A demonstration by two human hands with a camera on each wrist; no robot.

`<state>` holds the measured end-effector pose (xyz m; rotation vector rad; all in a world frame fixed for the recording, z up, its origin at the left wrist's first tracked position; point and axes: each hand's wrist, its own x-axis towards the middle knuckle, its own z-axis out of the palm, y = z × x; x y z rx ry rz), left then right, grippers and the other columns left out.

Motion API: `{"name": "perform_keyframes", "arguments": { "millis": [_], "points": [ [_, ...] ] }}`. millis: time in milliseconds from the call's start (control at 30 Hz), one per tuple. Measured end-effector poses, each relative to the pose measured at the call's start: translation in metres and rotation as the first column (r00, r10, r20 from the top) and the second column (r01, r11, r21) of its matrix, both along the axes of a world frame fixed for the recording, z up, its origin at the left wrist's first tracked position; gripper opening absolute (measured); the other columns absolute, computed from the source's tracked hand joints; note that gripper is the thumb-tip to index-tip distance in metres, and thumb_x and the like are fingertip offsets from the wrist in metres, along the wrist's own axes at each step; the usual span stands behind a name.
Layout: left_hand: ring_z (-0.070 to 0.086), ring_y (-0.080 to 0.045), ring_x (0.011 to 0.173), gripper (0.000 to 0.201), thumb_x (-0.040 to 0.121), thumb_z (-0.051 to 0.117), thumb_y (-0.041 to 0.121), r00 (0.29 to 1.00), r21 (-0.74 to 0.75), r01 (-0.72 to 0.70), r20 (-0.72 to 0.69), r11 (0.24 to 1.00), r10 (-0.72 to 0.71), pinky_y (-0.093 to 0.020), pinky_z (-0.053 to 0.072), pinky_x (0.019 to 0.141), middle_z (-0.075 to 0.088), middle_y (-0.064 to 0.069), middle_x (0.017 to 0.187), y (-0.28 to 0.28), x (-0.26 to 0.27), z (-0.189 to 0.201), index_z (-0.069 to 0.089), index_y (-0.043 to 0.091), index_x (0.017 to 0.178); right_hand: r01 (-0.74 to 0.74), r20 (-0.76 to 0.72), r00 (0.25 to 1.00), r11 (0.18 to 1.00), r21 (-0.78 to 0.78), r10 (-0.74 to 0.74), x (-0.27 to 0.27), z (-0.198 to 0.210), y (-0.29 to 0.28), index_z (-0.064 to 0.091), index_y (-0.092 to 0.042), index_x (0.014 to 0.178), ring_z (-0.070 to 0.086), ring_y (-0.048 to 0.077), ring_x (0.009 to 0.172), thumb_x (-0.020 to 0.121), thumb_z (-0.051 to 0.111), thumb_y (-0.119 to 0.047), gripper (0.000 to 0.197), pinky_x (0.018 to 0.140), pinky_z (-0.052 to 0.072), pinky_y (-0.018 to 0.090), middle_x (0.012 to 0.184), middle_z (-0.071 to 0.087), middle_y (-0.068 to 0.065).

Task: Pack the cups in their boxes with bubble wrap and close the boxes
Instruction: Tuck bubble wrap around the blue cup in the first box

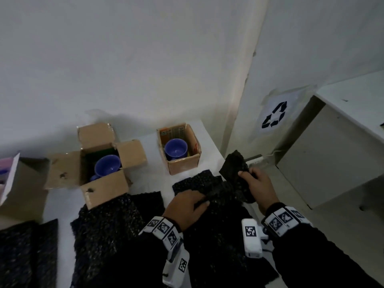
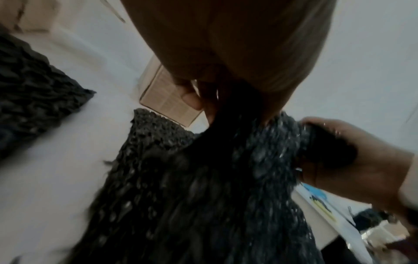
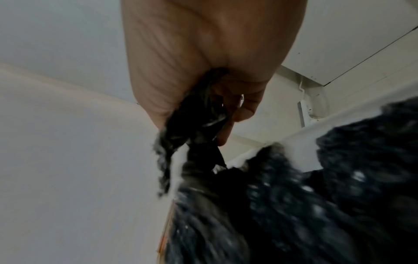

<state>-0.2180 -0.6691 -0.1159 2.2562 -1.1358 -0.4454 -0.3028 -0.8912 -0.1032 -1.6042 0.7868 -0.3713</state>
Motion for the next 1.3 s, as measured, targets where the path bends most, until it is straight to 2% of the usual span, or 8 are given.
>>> {"name": "perform_keyframes", "arguments": {
  "millis": [233, 367, 567, 733, 867, 1000, 1167, 1300],
  "points": [
    [0.052, -0.001, 0.054, 0.030, 0.092, 0.052, 0.044, 0.990, -0.112, -0.126, -0.076, 0.986, 0.118, -0.028, 0.046, 0.059, 0.055, 0.016, 0.053, 0.016, 0.032, 0.018, 0.062, 0.026, 0.071, -0.058, -0.025, 0.998, 0.998, 0.011, 0.058, 0.035, 0.010, -0.004, 0.049, -0.018, 0.103, 0.058, 0.027, 0.073, 0.089, 0.057, -0.007, 0.019, 0.068, 0.047, 0.039, 0.083, 0.059, 0.018],
    [0.066, -0.012, 0.072, 0.021, 0.086, 0.061, 0.040, 0.947, -0.195, -0.321, -0.061, 0.927, 0.315, -0.034, 0.055, 0.067, 0.070, 0.005, 0.081, 0.028, 0.059, 0.020, 0.061, 0.026, 0.101, -0.058, -0.030, 0.998, 0.997, -0.046, 0.056, 0.059, 0.017, -0.002, 0.051, -0.035, 0.101, 0.064, 0.033, 0.083, 0.091, 0.054, -0.010, 0.027, 0.070, 0.051, 0.043, 0.098, 0.063, 0.018],
    [0.059, -0.015, 0.092, 0.028, 0.094, 0.054, 0.010, 0.871, -0.390, -0.408, 0.106, 0.825, 0.480, -0.019, 0.044, 0.081, 0.065, -0.003, 0.103, 0.034, 0.113, 0.049, 0.062, 0.024, 0.117, 0.106, 0.119, 0.989, 0.976, -0.191, -0.084, 0.119, 0.035, 0.010, 0.048, -0.017, 0.121, 0.059, 0.026, 0.099, 0.088, 0.057, -0.001, 0.037, 0.085, 0.050, 0.036, 0.111, 0.058, 0.009],
    [0.060, -0.019, 0.097, 0.048, 0.091, 0.056, 0.040, 0.803, -0.010, -0.449, 0.433, 0.893, 0.408, -0.020, 0.035, 0.072, 0.056, 0.002, 0.124, 0.025, 0.147, 0.067, 0.048, 0.026, 0.136, 0.130, 0.263, 0.964, 0.809, -0.573, 0.032, 0.174, 0.046, 0.028, 0.061, -0.009, 0.098, 0.052, 0.015, 0.089, 0.075, 0.062, 0.011, 0.030, 0.082, 0.036, 0.010, 0.104, 0.053, 0.013],
    [0.052, -0.019, 0.111, 0.057, 0.097, 0.047, 0.033, 0.864, 0.266, -0.349, 0.464, 0.899, 0.198, -0.020, 0.017, 0.066, 0.042, 0.004, 0.139, 0.006, 0.160, 0.070, 0.024, 0.027, 0.148, -0.078, 0.149, 0.956, 0.713, -0.697, 0.251, 0.210, 0.035, 0.039, 0.060, -0.013, 0.091, 0.053, 0.017, 0.081, 0.063, 0.057, 0.014, 0.039, 0.071, 0.040, 0.019, 0.102, 0.051, 0.006],
    [0.046, -0.026, 0.118, 0.053, 0.087, 0.056, 0.024, 0.900, 0.268, -0.326, 0.380, 0.906, 0.212, -0.033, 0.041, 0.084, 0.050, -0.004, 0.133, -0.006, 0.187, 0.051, 0.041, 0.021, 0.138, -0.227, -0.069, 0.957, 0.583, -0.780, 0.281, 0.233, 0.021, 0.040, 0.051, -0.016, 0.089, 0.044, 0.032, 0.064, 0.065, 0.055, 0.006, 0.033, 0.054, 0.034, 0.033, 0.097, 0.047, 0.004],
    [0.043, -0.027, 0.106, 0.044, 0.077, 0.048, 0.055, 0.797, 0.177, -0.293, 0.587, 0.940, 0.138, -0.040, 0.035, 0.086, 0.055, -0.001, 0.111, -0.008, 0.202, 0.035, 0.072, 0.020, 0.082, -0.369, -0.302, 0.908, 0.213, -0.905, 0.290, 0.245, 0.004, 0.030, 0.059, -0.021, 0.071, 0.052, 0.031, 0.081, 0.054, 0.066, -0.001, 0.027, 0.068, 0.031, 0.036, 0.080, 0.059, 0.000],
    [0.048, -0.028, 0.109, 0.051, 0.081, 0.039, 0.051, 0.790, 0.195, -0.257, 0.606, 0.946, 0.090, -0.045, 0.029, 0.098, 0.066, 0.001, 0.105, 0.000, 0.206, 0.028, 0.067, 0.020, 0.110, -0.467, -0.435, 0.859, 0.063, -0.882, 0.271, 0.235, -0.001, 0.029, 0.067, -0.019, 0.078, 0.050, 0.028, 0.095, 0.065, 0.056, -0.035, 0.023, 0.079, 0.029, 0.040, 0.081, 0.065, -0.004]
  ]
}}
